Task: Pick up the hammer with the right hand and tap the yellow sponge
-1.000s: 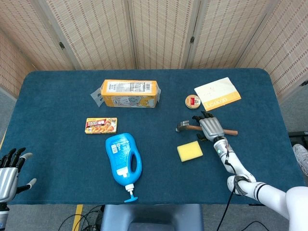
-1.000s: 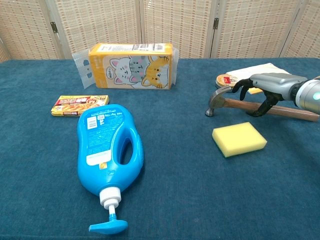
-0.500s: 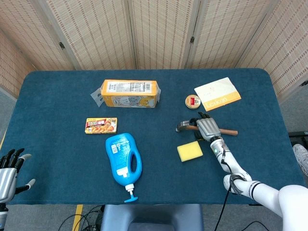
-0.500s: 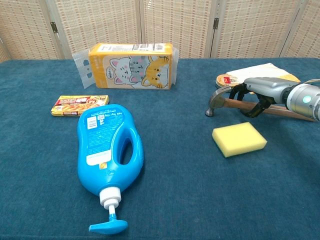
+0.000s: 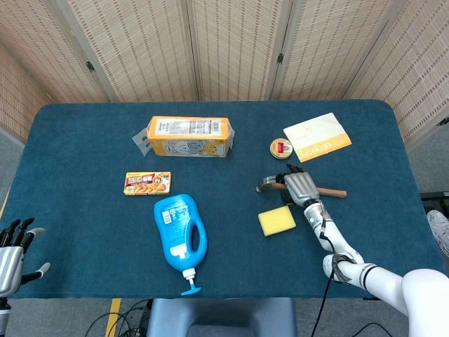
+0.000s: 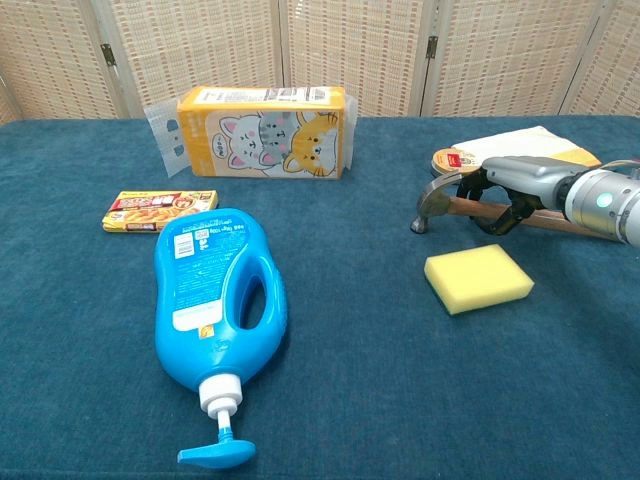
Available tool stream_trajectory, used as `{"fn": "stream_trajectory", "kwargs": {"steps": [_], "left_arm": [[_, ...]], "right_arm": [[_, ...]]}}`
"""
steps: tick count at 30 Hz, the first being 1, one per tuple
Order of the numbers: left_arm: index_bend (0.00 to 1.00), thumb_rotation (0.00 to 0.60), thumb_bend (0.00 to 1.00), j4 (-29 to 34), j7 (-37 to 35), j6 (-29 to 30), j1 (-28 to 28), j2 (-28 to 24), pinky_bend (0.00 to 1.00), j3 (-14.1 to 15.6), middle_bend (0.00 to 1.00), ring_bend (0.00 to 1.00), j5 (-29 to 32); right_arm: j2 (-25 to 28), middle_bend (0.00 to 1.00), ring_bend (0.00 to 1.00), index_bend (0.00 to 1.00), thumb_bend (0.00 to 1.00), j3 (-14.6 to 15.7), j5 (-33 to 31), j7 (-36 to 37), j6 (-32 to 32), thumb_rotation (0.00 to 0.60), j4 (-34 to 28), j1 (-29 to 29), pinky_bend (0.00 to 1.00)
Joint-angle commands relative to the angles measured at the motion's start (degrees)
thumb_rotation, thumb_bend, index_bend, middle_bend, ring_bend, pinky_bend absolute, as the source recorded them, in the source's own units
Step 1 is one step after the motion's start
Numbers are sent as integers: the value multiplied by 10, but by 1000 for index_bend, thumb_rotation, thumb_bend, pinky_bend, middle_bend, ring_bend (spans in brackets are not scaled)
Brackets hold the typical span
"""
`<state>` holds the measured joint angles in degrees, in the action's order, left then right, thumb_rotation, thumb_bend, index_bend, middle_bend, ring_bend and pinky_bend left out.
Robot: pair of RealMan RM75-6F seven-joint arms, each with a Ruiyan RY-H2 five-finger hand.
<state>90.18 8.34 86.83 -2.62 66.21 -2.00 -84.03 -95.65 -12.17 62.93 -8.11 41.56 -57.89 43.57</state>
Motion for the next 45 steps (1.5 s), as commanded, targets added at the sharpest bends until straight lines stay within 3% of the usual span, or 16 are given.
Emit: {"fn": "stream_trajectory", "kwargs": {"steps": [1,18,31,38,45], "left_arm": [[316,600,169,-1,0,-1,0,0,188,0,153,101,1],[317,600,169,-6,-2,-7,-1,2,188,0,153,101,4],[309,600,169,-5,0,-11,1,1,188,2,153,101,8],[303,600,169,-5,0,-9,2,2,188,2,153,101,7],[302,600,168,-5,1,-10,0,4,188,1,153,101,6]], "right_arm": [[-2,405,86,379,467,0,-2,-2,0,600,3,1,142],[-16,460,122,432,489,-2,-13,-11,5,600,19,5,143],[-22,579,242,589,471,-2,-10,-16,31,600,16,-4,145],[-17,664,355,658,514,1,7,-1,43,600,9,-10,200],[23,739,483,711,611,10,52,35,69,600,-33,-23,345]]}}
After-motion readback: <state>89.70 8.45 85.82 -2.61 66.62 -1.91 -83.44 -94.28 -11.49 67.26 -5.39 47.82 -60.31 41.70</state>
